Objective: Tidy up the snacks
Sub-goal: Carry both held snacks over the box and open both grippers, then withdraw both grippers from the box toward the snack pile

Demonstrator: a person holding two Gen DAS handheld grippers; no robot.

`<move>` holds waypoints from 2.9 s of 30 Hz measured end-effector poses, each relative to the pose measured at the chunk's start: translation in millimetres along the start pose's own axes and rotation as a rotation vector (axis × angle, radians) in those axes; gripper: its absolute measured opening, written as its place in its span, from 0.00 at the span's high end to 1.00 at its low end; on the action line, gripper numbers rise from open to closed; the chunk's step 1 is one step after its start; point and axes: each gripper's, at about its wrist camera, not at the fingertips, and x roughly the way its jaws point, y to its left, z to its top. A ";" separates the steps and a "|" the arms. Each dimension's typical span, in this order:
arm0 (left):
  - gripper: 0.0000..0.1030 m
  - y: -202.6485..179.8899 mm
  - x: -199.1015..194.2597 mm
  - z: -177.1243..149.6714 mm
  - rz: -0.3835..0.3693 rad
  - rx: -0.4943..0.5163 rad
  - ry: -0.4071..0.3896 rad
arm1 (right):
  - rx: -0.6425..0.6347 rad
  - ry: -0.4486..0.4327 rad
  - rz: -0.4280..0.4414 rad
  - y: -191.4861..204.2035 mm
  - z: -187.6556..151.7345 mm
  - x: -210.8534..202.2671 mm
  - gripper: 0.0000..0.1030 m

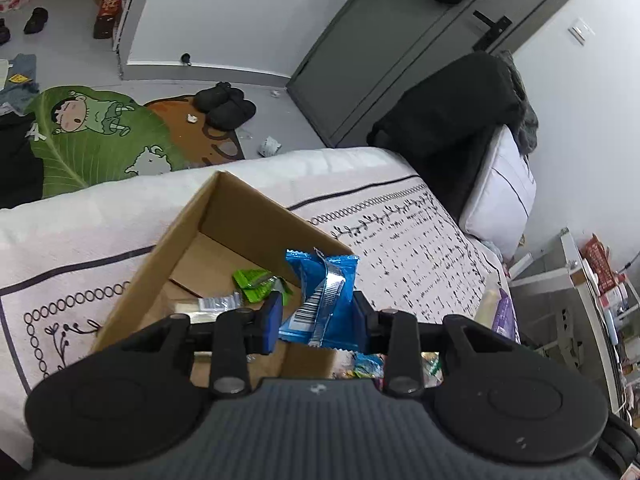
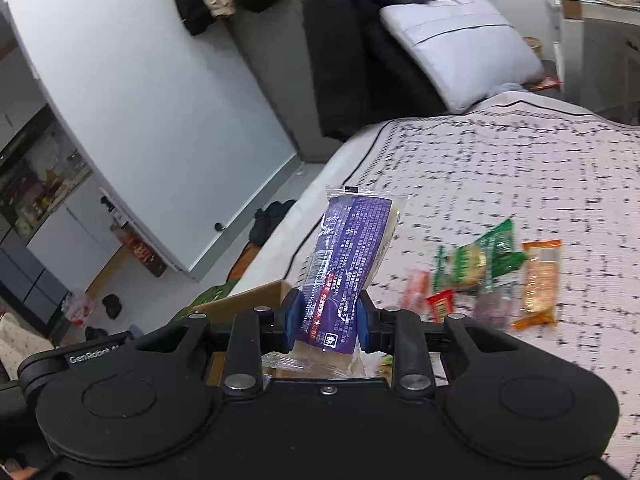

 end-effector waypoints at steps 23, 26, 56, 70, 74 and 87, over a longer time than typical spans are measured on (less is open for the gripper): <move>0.44 37.2 4.8 19.4 0.096 -0.129 -0.040 | -0.097 0.102 0.139 61.4 -13.3 45.9 0.73; 0.42 38.7 3.4 19.9 0.097 -0.139 -0.044 | -0.111 0.113 0.160 68.0 -13.5 51.3 0.73; 0.21 26.4 8.8 15.4 0.156 -0.110 -0.045 | -0.161 0.122 0.115 36.7 -10.2 41.0 0.38; 0.13 -7.4 10.8 -3.1 0.128 0.019 -0.052 | -0.168 0.066 -0.014 -33.0 5.8 0.0 0.20; 0.13 -17.9 10.8 -9.0 0.138 0.062 -0.064 | -0.155 0.054 -0.028 -48.9 9.4 -7.8 0.19; 0.13 -49.6 17.7 -28.2 0.120 0.173 -0.051 | -0.082 0.034 -0.032 -100.7 6.2 -12.7 0.15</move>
